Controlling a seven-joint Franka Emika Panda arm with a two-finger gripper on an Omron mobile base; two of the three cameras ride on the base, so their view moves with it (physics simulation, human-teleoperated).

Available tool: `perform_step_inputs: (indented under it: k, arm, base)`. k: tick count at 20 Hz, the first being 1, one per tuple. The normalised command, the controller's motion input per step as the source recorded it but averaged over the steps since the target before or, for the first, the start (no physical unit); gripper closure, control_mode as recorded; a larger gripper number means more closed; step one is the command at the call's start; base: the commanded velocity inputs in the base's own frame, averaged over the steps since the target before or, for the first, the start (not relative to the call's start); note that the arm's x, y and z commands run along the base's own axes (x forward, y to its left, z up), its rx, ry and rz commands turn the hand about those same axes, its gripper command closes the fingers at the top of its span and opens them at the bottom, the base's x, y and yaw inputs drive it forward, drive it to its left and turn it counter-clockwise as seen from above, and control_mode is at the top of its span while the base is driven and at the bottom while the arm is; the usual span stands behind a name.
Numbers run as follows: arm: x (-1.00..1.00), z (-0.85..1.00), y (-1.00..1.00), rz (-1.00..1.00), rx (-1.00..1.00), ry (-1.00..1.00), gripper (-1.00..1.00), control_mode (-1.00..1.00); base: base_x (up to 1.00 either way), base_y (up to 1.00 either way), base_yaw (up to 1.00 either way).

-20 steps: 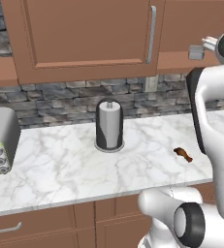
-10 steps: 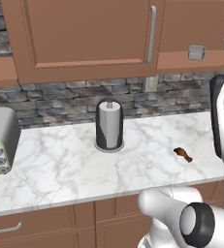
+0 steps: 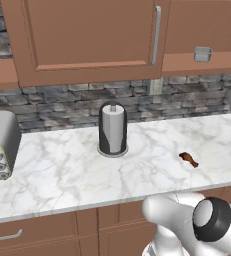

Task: Retrieve the tupperware from the cabinet, then place the raw meat into the tupperware to avoid contamination.

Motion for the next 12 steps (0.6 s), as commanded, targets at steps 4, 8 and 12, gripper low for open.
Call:
perform_step_inputs:
  k: [4,8,12]
  arm:
    - [0.00,0.02,-0.56,0.03,0.00,-0.15,-1.00,-1.00]
    - [0.00,0.01,-0.57,0.03,0.00,-0.14,-1.00,-1.00]
    - [0.01,0.04,-0.58,0.00,0.01,-0.09,-1.00,-1.00]
  base:
    - [0.00,0.00,0.00]
    - [0.00,0.00,0.00]
    - [0.00,0.00,0.00]
